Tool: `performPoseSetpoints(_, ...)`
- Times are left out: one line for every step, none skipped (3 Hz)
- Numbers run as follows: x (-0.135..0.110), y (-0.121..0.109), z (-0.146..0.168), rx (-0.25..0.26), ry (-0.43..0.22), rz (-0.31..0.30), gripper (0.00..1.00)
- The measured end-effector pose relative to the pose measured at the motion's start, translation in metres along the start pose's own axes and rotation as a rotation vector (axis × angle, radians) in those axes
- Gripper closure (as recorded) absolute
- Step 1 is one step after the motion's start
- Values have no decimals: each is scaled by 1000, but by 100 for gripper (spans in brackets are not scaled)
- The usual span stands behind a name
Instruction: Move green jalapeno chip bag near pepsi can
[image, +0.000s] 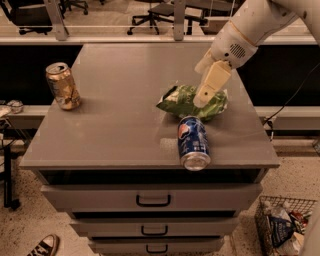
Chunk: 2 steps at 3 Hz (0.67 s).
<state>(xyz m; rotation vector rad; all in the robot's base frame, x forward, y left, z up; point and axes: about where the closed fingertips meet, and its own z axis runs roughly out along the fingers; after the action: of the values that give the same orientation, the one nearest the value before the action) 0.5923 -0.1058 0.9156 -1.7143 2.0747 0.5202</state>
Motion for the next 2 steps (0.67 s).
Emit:
performPoseSetpoints(0, -8, -7, 83, -7, 39, 0)
performPoseSetpoints(-5, -20, -10, 159, -48, 64, 0)
